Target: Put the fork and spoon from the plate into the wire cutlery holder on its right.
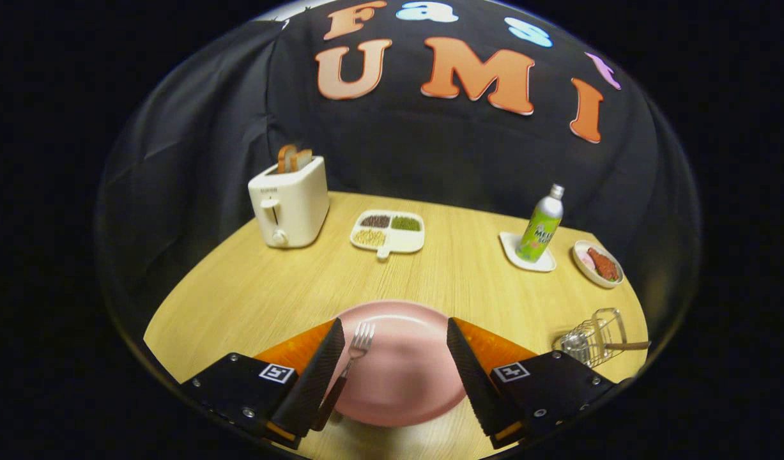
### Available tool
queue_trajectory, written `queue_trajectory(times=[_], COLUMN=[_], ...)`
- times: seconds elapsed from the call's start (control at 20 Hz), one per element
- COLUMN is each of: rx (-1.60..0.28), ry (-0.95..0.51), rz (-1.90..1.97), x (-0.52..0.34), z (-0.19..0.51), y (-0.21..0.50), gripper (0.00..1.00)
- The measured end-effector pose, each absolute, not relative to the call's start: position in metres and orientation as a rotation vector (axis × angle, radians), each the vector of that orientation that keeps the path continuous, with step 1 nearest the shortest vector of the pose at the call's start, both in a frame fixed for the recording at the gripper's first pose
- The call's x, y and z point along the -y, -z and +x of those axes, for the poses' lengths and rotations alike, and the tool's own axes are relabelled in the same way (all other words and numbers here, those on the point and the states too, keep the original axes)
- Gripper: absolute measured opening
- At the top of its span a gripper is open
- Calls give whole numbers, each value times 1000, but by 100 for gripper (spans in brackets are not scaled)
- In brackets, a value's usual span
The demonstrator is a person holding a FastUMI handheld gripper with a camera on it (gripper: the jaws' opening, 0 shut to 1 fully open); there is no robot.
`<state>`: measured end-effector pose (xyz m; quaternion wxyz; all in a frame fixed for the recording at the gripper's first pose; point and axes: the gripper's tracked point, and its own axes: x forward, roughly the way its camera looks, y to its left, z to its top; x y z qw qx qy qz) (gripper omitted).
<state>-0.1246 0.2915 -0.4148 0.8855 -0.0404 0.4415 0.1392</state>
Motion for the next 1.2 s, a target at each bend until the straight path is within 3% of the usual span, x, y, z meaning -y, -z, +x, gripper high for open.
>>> queue_trajectory(times=[0.15, 0.35, 0.65, 0.8, 0.9, 1.2], rx=[-986, -1099, -1214, -1246, -1255, -1258], ry=[-297, -313, -354, -345, -337, -403], rz=[-98, -102, -105, -97, -96, -177], x=[-300, -306, -313, -310, -306, -308], z=[-137, -157, -175, -180, -179, -183], y=[439, 465, 487, 488, 488, 488], gripper=[95, 85, 51, 26, 16, 13])
